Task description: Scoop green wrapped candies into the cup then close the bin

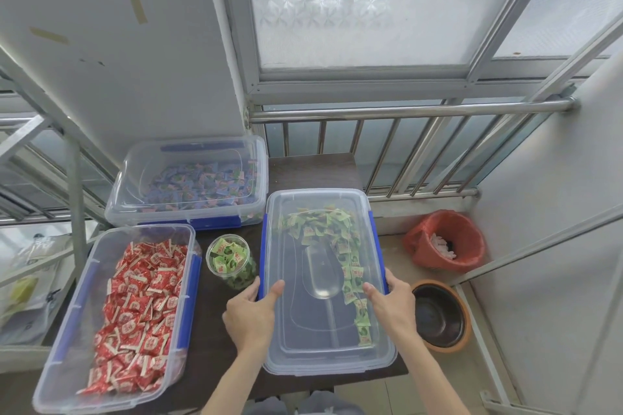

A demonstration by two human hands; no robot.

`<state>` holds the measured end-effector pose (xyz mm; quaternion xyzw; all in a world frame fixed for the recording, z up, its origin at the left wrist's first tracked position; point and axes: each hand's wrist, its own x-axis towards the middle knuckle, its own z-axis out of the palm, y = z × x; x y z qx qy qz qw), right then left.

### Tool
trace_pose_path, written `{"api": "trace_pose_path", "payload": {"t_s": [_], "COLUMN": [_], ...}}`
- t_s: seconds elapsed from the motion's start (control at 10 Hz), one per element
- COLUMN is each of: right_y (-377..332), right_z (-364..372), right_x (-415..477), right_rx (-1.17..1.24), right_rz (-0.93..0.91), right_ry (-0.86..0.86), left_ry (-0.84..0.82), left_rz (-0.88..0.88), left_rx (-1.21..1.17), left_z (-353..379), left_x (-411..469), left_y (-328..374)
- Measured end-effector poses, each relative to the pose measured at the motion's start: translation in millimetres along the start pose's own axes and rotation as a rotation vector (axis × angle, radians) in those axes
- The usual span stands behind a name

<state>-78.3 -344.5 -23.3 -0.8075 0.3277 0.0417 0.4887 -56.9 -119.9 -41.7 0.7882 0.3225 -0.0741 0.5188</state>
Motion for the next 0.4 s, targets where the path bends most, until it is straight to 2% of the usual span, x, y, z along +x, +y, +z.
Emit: {"api": "trace_pose_path", "payload": {"t_s": [0.2, 0.3, 0.4], "right_y": [-1.7, -0.4, -6.1], "right_z": [6.4, 6.9, 3.5], "right_x": [-1.0, -2.2, 2.6], "right_rx": [-0.041, -0.079, -0.186], "right_rz": [0.047, 0.061, 0.055], "right_ry": [0.067, 0.036, -0.027], "left_ry": [0.014, -0.028, -0.041], "left_rz": [0.061, 0.053, 0.176], "left_rx": [0.048, 0.047, 0.064], "left_z": [0.6, -2.9, -8.1], "left_x": [-6.5, -7.7, -6.2], "left_y": [7.6, 7.7, 19.4]}}
